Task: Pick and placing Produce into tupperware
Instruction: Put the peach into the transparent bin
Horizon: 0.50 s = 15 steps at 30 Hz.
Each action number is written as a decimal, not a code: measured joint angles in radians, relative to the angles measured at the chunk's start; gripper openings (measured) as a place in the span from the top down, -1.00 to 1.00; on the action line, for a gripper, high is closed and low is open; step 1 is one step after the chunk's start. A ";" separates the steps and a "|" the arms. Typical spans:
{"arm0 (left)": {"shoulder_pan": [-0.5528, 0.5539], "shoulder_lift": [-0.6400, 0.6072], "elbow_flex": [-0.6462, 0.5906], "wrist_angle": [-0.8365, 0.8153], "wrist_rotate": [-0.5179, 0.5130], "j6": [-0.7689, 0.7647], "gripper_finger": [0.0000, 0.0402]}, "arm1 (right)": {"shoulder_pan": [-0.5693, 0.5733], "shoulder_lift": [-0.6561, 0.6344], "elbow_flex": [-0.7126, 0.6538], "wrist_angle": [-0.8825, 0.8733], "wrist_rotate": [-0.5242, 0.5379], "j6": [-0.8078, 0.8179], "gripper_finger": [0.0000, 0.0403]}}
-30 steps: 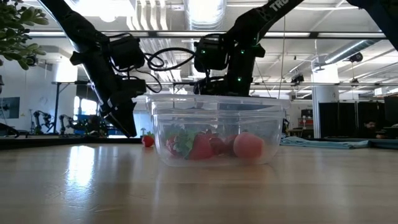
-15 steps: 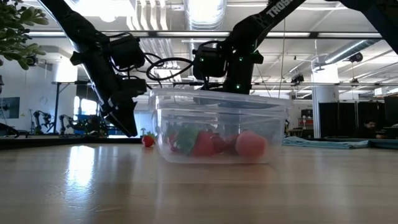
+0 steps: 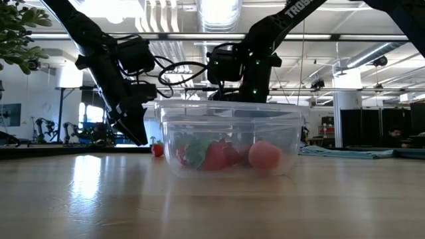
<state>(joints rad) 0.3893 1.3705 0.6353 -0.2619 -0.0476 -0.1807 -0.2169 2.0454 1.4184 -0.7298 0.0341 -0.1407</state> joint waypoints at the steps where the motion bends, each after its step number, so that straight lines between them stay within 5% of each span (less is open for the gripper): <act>1: 0.000 0.000 0.000 0.000 0.000 -0.006 -0.11 | 0.000 -0.002 0.002 -0.006 0.000 0.002 0.39; 15: 0.000 0.000 0.000 0.004 -0.003 -0.023 -0.11 | 0.039 -0.167 0.119 -0.104 -0.055 0.065 0.35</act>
<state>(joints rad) 0.3893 1.3705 0.6353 -0.2582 -0.0505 -0.2032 -0.1782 1.8781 1.5370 -0.8338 -0.0213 -0.0755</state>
